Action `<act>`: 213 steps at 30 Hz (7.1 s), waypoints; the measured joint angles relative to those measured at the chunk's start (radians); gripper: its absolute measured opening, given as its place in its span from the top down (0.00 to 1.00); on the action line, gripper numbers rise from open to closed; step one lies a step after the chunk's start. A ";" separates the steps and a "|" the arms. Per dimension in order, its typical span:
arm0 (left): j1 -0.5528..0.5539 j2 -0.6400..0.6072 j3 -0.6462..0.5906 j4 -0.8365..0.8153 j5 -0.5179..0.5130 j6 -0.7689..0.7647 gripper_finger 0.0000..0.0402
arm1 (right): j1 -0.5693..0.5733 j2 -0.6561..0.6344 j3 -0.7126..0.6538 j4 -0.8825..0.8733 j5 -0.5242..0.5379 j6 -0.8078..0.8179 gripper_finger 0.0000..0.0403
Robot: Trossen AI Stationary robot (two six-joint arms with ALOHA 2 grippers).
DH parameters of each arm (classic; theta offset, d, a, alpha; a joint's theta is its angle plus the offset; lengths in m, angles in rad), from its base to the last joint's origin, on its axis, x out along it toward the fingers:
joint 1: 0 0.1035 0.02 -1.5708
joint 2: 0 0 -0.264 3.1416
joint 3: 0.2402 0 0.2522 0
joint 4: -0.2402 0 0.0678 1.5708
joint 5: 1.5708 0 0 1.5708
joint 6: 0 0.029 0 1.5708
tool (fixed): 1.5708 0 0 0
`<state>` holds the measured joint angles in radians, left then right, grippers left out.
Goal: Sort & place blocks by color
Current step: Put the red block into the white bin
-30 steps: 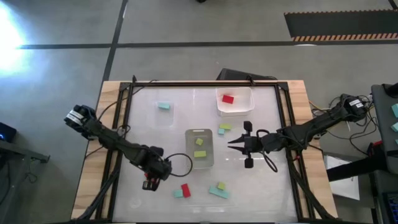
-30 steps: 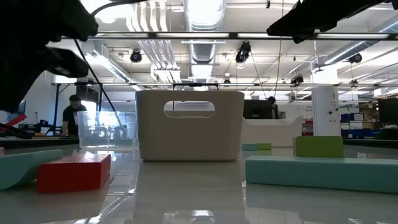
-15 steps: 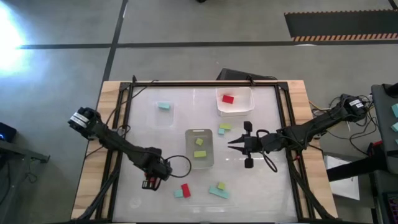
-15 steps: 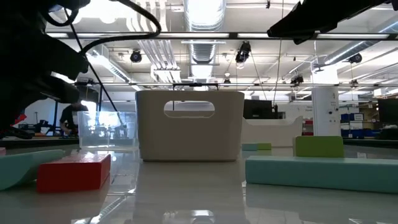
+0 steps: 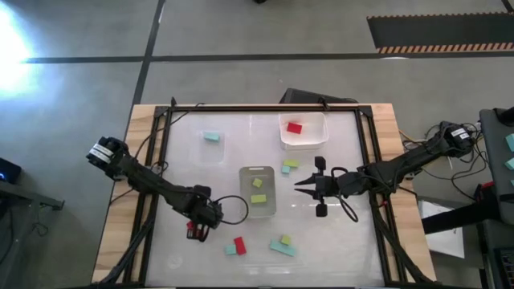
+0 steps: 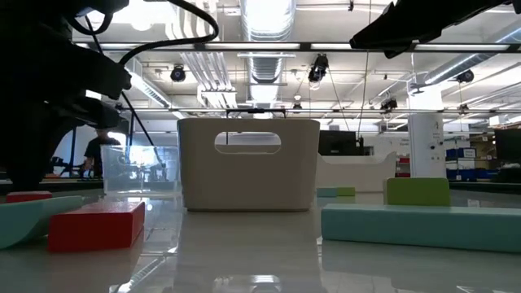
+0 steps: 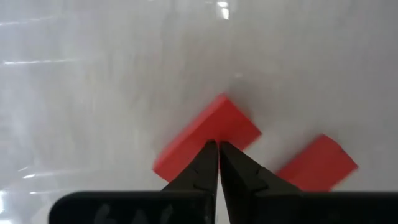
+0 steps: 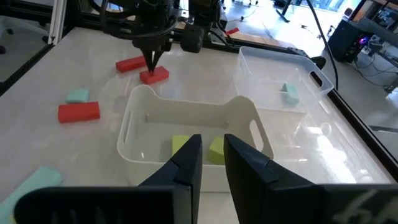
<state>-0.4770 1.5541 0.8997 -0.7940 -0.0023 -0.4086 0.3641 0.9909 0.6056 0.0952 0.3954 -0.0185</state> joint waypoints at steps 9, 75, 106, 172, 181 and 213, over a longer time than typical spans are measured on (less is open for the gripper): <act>0.013 -0.002 -0.002 -0.036 0.068 0.054 0.79 | 0.000 0.000 0.000 0.018 0.001 0.009 0.86; 0.014 -0.092 -0.042 1.376 -0.606 0.651 0.72 | 0.000 0.390 0.108 0.815 -0.089 -0.366 0.61; 0.037 -0.029 -0.042 1.486 -0.617 0.627 0.72 | -0.003 0.353 0.161 0.680 -0.089 -0.207 0.53; 0.114 -0.315 -0.046 1.177 -1.010 0.936 0.24 | -0.327 0.210 0.569 -0.886 0.227 0.109 0.69; 0.114 -0.331 -0.053 1.174 -1.053 0.915 0.24 | -0.659 0.311 0.626 -0.947 -0.130 -0.099 0.69; 0.114 -0.334 -0.075 1.173 -1.088 0.914 0.24 | -0.993 0.720 0.632 -0.884 -0.212 -0.359 0.54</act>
<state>-0.3634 1.2205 0.8249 0.3786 -1.0901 0.5053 -0.6292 1.7107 1.2381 -0.7893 0.1837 -0.3775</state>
